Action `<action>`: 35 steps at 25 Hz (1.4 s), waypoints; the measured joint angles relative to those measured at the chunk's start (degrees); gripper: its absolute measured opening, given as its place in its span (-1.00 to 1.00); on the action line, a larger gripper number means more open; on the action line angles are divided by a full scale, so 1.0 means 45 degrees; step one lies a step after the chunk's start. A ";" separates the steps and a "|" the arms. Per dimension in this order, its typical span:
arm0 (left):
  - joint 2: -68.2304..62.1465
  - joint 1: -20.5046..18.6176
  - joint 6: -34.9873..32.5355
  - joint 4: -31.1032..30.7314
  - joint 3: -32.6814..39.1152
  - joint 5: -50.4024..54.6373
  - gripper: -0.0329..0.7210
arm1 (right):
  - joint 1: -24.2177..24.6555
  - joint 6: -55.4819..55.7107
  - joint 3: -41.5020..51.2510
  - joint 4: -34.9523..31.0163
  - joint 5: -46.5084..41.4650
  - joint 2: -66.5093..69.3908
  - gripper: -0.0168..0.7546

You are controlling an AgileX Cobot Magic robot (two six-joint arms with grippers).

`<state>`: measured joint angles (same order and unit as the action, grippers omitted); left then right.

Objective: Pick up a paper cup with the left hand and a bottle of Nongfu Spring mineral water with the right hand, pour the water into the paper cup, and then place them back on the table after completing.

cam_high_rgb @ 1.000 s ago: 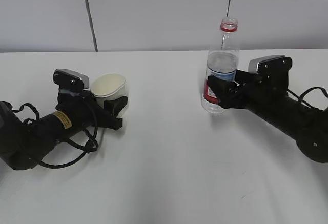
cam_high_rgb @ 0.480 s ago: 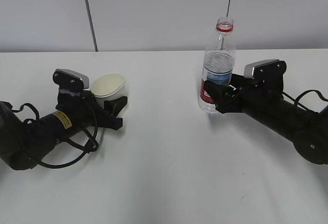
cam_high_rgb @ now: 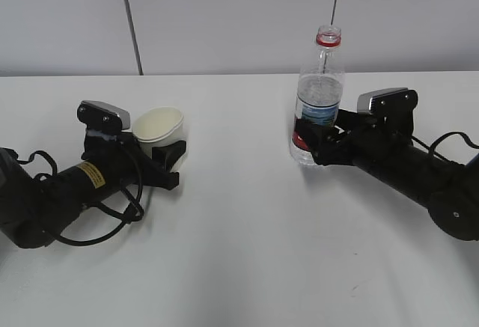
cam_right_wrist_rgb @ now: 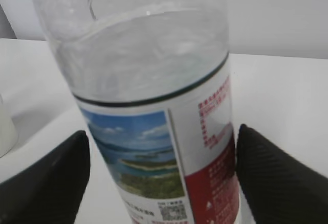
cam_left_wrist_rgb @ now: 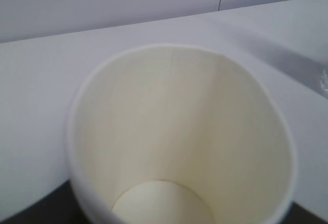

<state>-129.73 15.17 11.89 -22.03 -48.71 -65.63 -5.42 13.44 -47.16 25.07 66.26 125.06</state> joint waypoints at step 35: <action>0.0000 0.0000 0.0014 -0.1106 0.0000 -0.0060 0.10 | 0.0000 0.0115 -0.2039 0.0032 -0.0390 0.0918 0.24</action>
<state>-129.73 15.17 11.96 -27.01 -48.71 -65.90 -5.42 13.95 -56.33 25.21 64.51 129.19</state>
